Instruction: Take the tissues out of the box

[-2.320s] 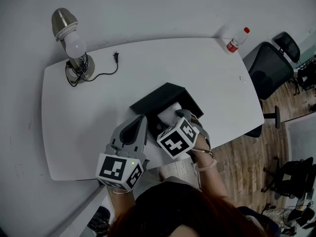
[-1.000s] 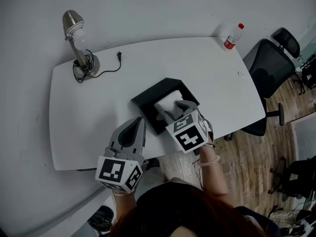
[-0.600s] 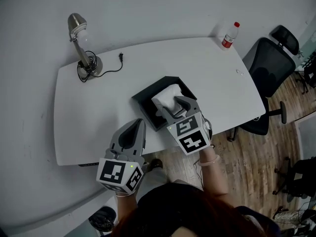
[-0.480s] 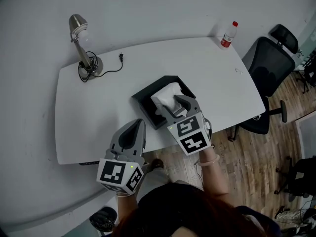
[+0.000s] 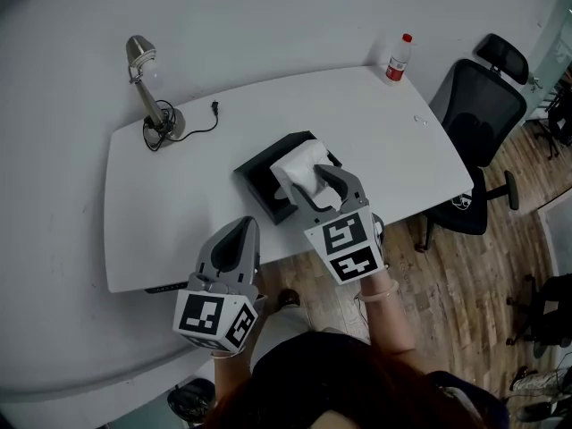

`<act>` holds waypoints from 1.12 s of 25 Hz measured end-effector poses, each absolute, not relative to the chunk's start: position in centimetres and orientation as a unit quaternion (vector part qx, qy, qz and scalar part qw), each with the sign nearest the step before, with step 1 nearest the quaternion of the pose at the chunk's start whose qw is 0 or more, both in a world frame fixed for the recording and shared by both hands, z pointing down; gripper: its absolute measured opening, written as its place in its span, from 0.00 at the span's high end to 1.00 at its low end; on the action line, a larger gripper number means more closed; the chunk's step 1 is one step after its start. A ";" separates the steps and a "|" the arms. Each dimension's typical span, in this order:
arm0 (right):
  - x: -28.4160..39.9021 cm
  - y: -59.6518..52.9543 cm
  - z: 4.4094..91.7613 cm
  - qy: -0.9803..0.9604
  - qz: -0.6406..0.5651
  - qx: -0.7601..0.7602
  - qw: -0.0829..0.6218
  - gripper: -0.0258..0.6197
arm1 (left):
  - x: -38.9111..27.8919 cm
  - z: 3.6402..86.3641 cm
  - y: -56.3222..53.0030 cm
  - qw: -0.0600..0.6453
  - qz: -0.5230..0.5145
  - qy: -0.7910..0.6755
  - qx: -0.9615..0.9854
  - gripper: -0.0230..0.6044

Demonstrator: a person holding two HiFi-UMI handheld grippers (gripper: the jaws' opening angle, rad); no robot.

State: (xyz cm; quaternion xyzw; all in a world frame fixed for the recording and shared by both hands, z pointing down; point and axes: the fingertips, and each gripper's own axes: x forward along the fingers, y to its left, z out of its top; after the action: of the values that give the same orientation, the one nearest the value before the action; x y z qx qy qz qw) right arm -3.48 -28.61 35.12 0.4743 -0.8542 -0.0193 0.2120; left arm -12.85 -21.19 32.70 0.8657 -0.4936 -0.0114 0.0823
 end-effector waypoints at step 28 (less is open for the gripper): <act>1.3 -14.2 29.2 -0.879 -0.068 0.460 0.108 0.64 | -7.5 30.2 -9.3 0.036 -0.007 -0.503 0.863 0.93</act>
State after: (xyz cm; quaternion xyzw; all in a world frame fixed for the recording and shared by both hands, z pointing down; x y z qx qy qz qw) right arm 1.31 -14.22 29.22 0.4600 -0.8787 -0.0675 0.1080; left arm -7.54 -9.26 30.20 0.8634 -0.5032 -0.0070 0.0359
